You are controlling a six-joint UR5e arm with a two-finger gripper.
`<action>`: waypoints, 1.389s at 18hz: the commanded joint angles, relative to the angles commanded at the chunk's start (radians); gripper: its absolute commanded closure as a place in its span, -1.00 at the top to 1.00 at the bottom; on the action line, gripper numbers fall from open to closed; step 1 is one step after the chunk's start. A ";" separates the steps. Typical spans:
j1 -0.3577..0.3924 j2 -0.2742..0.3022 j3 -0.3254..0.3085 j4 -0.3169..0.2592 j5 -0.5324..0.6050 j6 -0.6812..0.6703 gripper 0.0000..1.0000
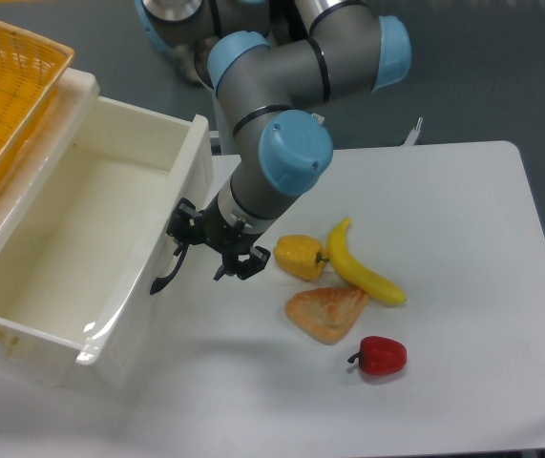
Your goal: Slide the top white drawer open
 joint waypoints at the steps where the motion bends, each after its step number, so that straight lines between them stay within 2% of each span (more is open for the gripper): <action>1: 0.012 0.002 0.006 0.015 0.000 0.000 0.56; 4: 0.049 0.002 0.006 0.099 0.006 0.002 0.98; 8: 0.074 -0.008 0.006 0.204 0.028 0.041 1.00; 11: 0.074 -0.032 -0.002 0.271 0.141 0.067 1.00; 13: 0.078 -0.070 0.003 0.326 0.182 0.071 1.00; 15: 0.103 -0.106 0.008 0.342 0.250 0.098 1.00; 17: 0.126 -0.144 0.009 0.353 0.326 0.193 1.00; 20: 0.147 -0.161 0.008 0.351 0.431 0.360 1.00; 25: 0.170 -0.210 0.009 0.351 0.451 0.607 1.00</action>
